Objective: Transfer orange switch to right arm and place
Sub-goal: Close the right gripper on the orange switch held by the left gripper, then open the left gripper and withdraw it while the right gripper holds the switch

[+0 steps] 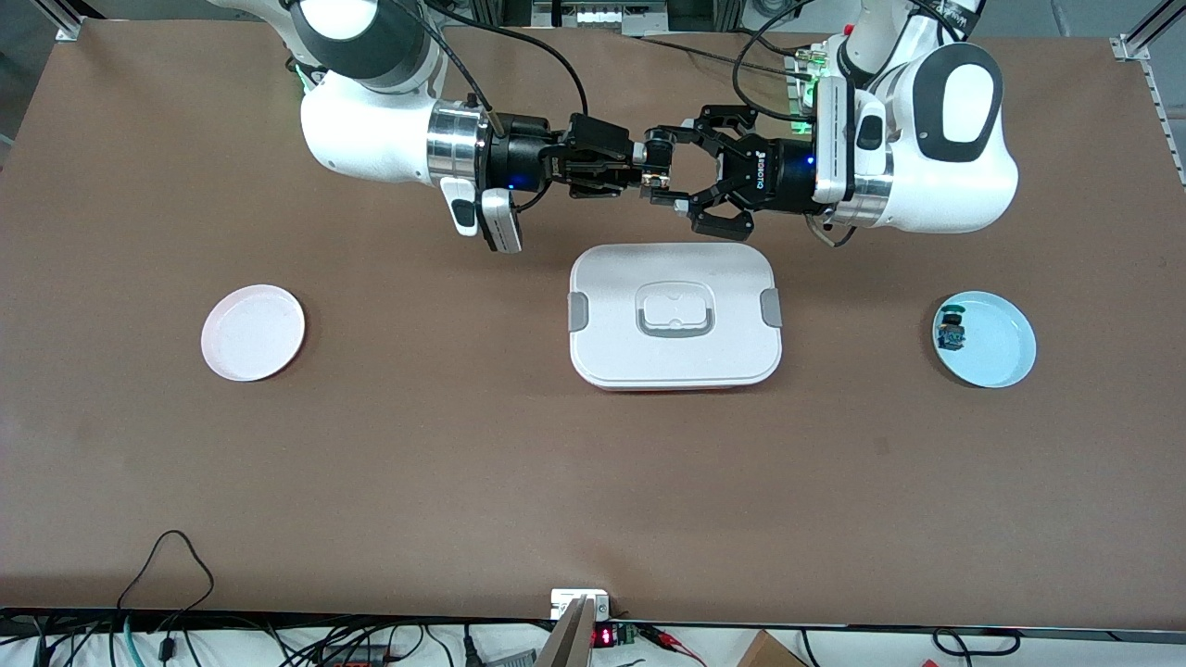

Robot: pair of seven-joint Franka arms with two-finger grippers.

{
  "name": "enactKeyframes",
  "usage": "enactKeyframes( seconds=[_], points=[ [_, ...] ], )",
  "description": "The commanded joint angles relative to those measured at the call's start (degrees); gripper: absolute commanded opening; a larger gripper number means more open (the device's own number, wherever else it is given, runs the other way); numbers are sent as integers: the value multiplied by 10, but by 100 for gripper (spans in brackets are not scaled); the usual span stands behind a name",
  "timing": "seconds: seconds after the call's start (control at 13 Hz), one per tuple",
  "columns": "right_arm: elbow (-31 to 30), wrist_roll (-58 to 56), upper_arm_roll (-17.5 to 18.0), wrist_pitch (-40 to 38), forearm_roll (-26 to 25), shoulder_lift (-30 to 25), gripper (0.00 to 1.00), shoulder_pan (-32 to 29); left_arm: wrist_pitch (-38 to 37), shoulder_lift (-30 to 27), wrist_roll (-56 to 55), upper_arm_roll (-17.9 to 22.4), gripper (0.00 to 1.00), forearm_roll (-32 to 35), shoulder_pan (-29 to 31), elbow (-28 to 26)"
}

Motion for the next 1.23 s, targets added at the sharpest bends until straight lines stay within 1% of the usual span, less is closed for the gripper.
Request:
enactKeyframes(
  seconds=[0.0, 0.08, 0.15, 0.31, 0.38, 0.46, 0.61, 0.69, 0.77, 0.84, 0.92, 1.0, 1.07, 1.15],
  points=[
    [7, -2, 2, 3, 12, -1, 6, -1, -5, -16, 16, -2, 4, -5, 7, -14],
    [7, -3, 2, 3, 11, -1, 6, -1, -5, -16, 16, -2, 56, -5, 7, -13],
    [7, -3, 2, 3, 11, -1, 6, -1, -8, -15, 15, -2, 100, -5, 7, -13],
    [7, -4, 2, 3, 11, -2, 6, -1, -12, -11, 16, -1, 100, -4, 33, -11],
    [7, -3, 2, 3, 11, -3, 6, -1, -33, -3, 21, 1, 100, 1, 64, -11],
    [7, -3, 2, 3, 11, -5, 6, -2, -60, 17, 46, 0, 100, 34, 114, -3],
    [5, -11, 1, 1, 6, -8, 6, -4, -160, 86, 73, 0, 100, 104, 206, 44],
    [1, -25, 1, 1, 6, -9, 6, -9, -214, 126, 76, 1, 100, 150, 250, 83],
    [0, -35, 1, 0, 6, -12, 6, -12, -241, 176, 77, 1, 100, 221, 284, 145],
    [-1, -35, 1, 0, 6, -14, 6, -13, -270, 229, 81, 0, 100, 300, 303, 227],
    [-5, -35, 2, -3, 6, -15, 6, -16, -309, 282, 83, 0, 100, 359, 308, 313],
    [-10, -35, 1, -16, 5, -17, 5, -23, -337, 311, 84, 1, 100, 400, 316, 362],
    [-20, -36, 1, -35, 4, -21, 5, -31, -342, 313, 84, 2, 100, 444, 332, 377],
    [-30, -36, 1, -52, 3, -24, 5, -41, -339, 311, 80, 1, 100, 483, 361, 384]
  ],
)
